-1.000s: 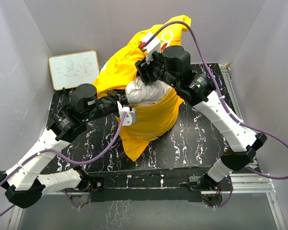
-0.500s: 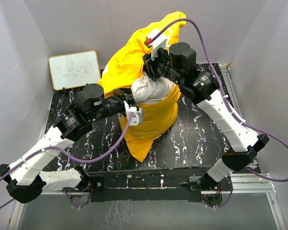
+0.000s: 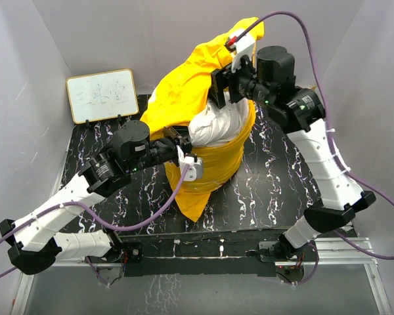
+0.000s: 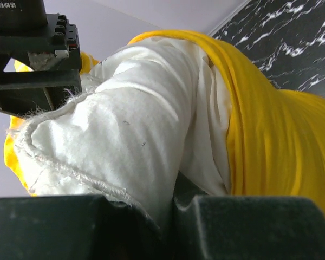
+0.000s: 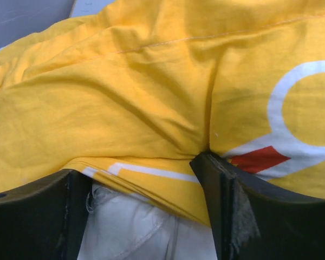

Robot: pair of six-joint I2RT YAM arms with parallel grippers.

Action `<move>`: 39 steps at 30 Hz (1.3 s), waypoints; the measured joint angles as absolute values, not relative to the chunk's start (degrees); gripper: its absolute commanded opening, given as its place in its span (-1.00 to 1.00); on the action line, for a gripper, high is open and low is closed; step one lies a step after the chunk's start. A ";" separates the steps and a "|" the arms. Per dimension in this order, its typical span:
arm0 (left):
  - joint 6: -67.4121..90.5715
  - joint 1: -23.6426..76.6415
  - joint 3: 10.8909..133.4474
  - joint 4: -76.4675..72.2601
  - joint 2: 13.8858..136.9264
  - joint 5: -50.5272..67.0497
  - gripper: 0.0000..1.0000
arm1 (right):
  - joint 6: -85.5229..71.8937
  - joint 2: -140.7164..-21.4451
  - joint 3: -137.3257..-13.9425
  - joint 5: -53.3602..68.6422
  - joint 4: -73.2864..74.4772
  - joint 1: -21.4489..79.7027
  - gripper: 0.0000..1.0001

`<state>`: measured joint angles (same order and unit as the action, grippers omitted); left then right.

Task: Remove the pillowcase from the pillow
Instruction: Remove the pillow from the pillowcase.

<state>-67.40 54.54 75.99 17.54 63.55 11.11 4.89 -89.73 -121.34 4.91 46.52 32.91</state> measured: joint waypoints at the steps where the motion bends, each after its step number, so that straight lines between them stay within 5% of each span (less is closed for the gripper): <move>1: -67.00 54.83 75.99 17.54 63.37 11.18 -1.00 | 4.12 -89.69 -122.13 5.93 47.88 32.05 0.71; 12: -53.39 60.31 77.73 18.50 64.53 23.05 -1.00 | -4.99 -63.31 -95.15 12.01 42.61 26.57 0.93; 21: -43.31 61.80 77.06 24.18 65.25 30.15 -1.00 | -16.60 -56.58 -96.16 17.80 38.35 23.31 0.82; 39: -14.37 45.41 83.05 11.25 73.84 34.50 -1.00 | -20.47 -49.25 -90.61 16.16 41.78 23.11 0.84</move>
<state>-14.37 45.41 83.05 11.25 73.84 34.50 -20.47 -49.25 -90.61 16.16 41.78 23.11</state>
